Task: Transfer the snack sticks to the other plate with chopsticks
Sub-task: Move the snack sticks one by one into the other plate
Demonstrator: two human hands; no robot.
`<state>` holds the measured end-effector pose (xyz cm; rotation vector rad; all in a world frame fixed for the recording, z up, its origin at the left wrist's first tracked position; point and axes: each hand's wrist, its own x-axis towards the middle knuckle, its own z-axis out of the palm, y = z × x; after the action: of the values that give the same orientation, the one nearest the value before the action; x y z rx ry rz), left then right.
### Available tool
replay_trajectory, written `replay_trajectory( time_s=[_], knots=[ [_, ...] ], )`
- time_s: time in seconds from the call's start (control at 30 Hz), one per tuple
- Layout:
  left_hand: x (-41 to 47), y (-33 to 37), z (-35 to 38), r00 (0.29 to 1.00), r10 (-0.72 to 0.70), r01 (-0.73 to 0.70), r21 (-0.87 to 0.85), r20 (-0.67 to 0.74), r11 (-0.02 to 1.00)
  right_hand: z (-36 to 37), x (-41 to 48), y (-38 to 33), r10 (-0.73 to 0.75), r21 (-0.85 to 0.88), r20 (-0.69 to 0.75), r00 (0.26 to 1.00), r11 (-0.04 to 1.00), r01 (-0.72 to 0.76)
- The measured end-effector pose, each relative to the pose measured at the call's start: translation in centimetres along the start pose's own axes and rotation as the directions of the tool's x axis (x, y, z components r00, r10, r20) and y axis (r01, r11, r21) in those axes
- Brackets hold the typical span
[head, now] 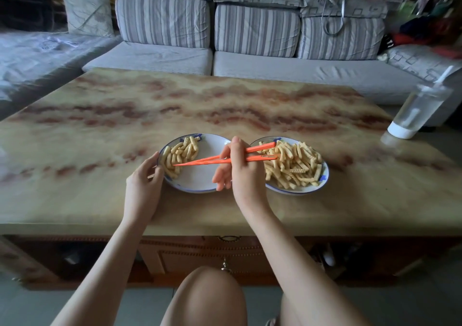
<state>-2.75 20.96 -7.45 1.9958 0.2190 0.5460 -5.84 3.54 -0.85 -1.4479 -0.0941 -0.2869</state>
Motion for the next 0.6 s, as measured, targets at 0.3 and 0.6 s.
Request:
replay_trajectory(
  time_s=[0.3,0.6],
  knots=[
    [-0.1,0.2,-0.1,1.000,-0.009,0.009,-0.024,0.007,1.000,-0.9,-0.3,0.7,0.019,-0.030,-0.048,0.999,0.999,-0.021],
    [-0.2,0.3,-0.1,1.000,-0.006,0.006,-0.005,0.008,1.000,-4.0,-0.5,0.3,-0.001,-0.040,-0.174,0.985,0.999,-0.006]
  ],
)
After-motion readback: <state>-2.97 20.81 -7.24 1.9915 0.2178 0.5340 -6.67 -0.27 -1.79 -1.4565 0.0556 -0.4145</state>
